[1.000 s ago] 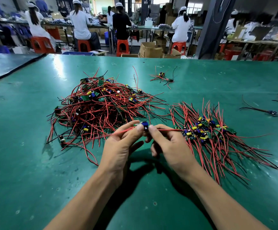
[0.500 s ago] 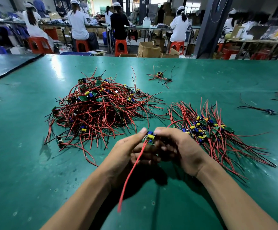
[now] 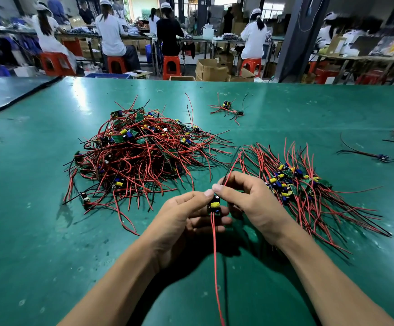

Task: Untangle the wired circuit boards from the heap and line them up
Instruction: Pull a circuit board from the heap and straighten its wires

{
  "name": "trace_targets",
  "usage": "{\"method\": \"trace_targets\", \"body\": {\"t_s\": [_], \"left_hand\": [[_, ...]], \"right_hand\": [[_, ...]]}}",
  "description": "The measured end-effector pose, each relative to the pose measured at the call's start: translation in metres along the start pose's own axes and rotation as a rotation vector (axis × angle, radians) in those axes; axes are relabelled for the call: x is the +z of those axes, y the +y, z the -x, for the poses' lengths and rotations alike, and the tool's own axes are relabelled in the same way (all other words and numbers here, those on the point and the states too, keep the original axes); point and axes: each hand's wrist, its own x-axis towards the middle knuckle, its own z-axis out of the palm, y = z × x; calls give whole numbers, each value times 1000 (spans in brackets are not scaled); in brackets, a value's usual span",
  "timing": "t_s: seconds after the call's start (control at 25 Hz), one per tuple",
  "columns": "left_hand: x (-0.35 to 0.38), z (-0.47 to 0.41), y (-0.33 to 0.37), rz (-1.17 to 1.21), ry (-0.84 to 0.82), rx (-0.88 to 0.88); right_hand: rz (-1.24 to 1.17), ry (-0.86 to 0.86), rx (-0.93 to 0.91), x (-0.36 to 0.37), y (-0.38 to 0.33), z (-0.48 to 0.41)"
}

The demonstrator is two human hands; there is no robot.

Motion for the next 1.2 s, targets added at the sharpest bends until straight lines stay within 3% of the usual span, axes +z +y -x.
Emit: {"method": "trace_targets", "body": {"t_s": [0.44, 0.68, 0.84, 1.2], "left_hand": [[2, -1, -4, -196, -2, 9], [5, -2, -5, -214, 82, -1], [11, -2, -8, -238, 123, 34], [9, -3, -9, -316, 45, 18]], "right_hand": [[-95, -112, 151, -2, 4, -1], [-259, -234, 252, -2, 4, 1], [-146, -96, 258, -3, 8, -2], [123, 253, 36, -6, 16, -9]]}}
